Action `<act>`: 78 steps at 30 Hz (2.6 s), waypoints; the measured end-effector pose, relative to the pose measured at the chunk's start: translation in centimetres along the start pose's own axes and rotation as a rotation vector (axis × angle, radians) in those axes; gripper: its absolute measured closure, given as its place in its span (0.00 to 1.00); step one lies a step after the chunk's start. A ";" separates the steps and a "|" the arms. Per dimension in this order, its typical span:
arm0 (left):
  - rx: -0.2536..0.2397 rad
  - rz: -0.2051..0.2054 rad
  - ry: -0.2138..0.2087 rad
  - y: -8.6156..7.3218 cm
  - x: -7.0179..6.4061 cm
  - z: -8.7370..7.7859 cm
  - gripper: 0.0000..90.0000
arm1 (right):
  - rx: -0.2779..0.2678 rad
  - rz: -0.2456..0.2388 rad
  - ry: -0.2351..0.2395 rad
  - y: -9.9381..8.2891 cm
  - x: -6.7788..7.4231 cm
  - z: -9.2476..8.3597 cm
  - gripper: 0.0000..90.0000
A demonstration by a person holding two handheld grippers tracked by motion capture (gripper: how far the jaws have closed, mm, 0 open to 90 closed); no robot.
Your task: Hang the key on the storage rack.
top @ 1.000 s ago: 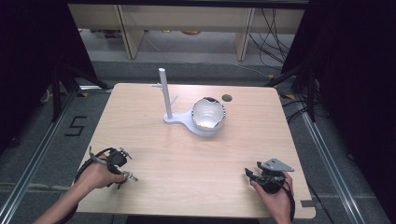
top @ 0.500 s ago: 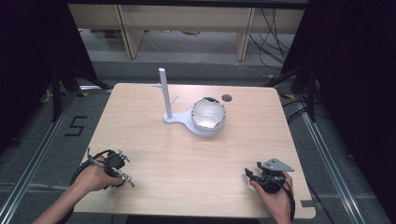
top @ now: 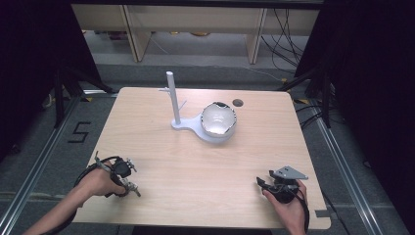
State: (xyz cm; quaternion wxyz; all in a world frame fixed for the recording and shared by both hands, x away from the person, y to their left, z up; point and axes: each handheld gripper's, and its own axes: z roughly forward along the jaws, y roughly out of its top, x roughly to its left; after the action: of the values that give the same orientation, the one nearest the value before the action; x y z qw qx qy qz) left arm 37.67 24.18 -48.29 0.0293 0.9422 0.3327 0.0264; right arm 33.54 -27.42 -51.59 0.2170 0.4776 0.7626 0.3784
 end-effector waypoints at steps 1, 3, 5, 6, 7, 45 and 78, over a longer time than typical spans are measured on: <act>0.021 0.035 -0.022 0.4 0.3 0.1 0.66 | 0.001 -0.013 0.012 0.0 -0.2 0.1 0.46; 0.039 0.063 -0.037 0.6 0.3 0.1 0.67 | -0.001 -0.024 0.004 0.0 -0.2 0.1 0.47; 0.057 0.097 -0.042 0.9 0.2 0.0 0.69 | -0.006 -0.036 -0.006 0.0 -0.2 0.0 0.47; 0.062 0.124 -0.041 1.0 0.2 0.0 0.71 | -0.007 -0.037 -0.001 0.0 -0.3 0.1 0.47; 0.062 0.135 -0.042 1.0 0.2 0.0 0.74 | 0.002 -0.024 0.014 0.0 -0.2 0.1 0.47; -0.030 0.098 0.071 1.3 -0.6 -3.8 0.91 | 0.019 -0.014 0.034 0.0 -0.3 0.1 0.47; -0.166 0.052 0.187 4.1 2.3 -11.5 0.91 | 0.019 -0.015 0.030 0.0 -0.2 0.1 0.47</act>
State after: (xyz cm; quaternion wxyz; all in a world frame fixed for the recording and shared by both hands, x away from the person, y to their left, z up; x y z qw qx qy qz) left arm 41.27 22.88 -36.44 0.0755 0.9382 0.3062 0.1424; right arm 33.71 -27.61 -51.61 0.2039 0.4683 0.7729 0.3766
